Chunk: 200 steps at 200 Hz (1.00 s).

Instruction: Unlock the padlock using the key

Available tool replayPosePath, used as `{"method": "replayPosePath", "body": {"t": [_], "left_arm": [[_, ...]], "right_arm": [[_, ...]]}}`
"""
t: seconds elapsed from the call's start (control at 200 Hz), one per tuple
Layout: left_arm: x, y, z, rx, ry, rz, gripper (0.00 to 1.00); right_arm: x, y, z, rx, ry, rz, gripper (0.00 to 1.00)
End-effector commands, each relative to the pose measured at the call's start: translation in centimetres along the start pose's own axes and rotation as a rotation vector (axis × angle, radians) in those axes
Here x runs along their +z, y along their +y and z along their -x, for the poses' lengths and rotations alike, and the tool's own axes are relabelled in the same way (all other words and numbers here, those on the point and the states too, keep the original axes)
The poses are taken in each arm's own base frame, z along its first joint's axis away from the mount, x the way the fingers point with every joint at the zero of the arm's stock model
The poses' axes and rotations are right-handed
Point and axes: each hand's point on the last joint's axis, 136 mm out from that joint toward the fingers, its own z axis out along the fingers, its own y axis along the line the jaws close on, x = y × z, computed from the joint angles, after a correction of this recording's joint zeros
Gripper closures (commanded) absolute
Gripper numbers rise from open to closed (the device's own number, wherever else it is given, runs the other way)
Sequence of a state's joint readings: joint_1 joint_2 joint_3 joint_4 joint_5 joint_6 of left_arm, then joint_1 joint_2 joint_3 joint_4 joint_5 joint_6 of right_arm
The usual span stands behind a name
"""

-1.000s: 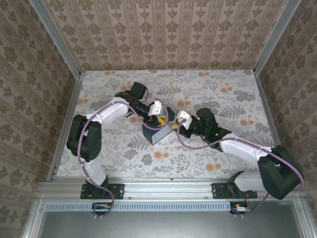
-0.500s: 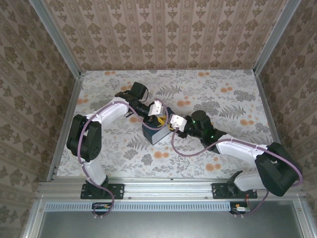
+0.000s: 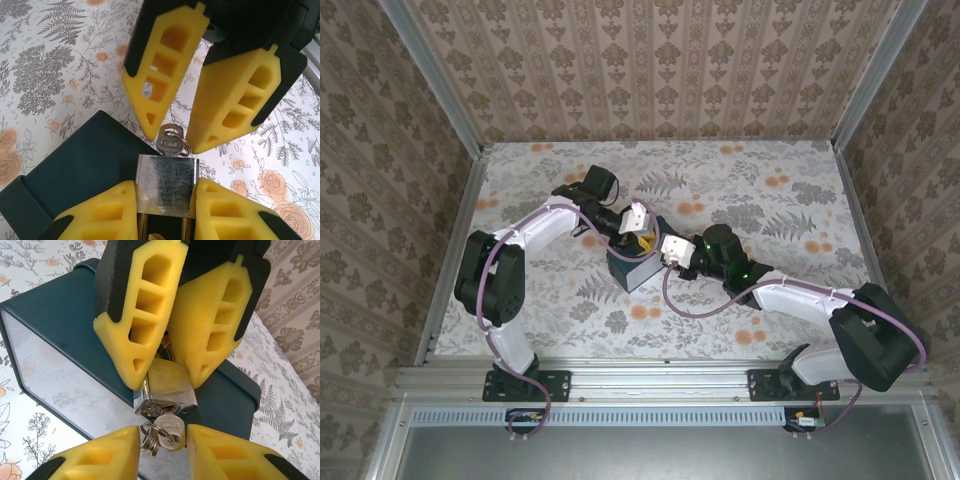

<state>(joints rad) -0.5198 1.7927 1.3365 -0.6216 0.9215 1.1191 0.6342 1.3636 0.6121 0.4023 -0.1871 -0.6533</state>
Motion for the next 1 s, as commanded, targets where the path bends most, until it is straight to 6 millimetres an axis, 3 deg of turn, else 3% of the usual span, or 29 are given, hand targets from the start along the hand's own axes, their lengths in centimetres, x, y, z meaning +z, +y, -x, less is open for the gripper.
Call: {"method": "replayPosePath", "body": {"t": [0.0,0.26,0.485,0.84,0.995], "left_arm": [[-0.1,-0.7,0.2,-0.014,-0.035,-0.037,0.88],[0.0,-0.7,0.0,-0.022,-0.031,-0.039,0.88],[0.0,-0.6,0.0,-0.02,-0.031,-0.035,0.88],[0.1,-0.8,0.2,-0.021,-0.044,-0.043,0.88],[0.3,-0.9,0.4,-0.016,-0.049,-0.048,0.88]], "right_arm": [[0.4,0.0,0.1,-0.03,-0.002,-0.011,0.72],[0.3,-0.2,1.1,-0.024,-0.026,-0.014,0.78],[-0.1,-0.1,0.7,-0.022,0.006,-0.006,0.85],[-0.3,0.0,1.8,0.087,0.005,0.051,0.94],[-0.5,0.9,2.8,0.212,-0.006,0.16,1.0]]}}
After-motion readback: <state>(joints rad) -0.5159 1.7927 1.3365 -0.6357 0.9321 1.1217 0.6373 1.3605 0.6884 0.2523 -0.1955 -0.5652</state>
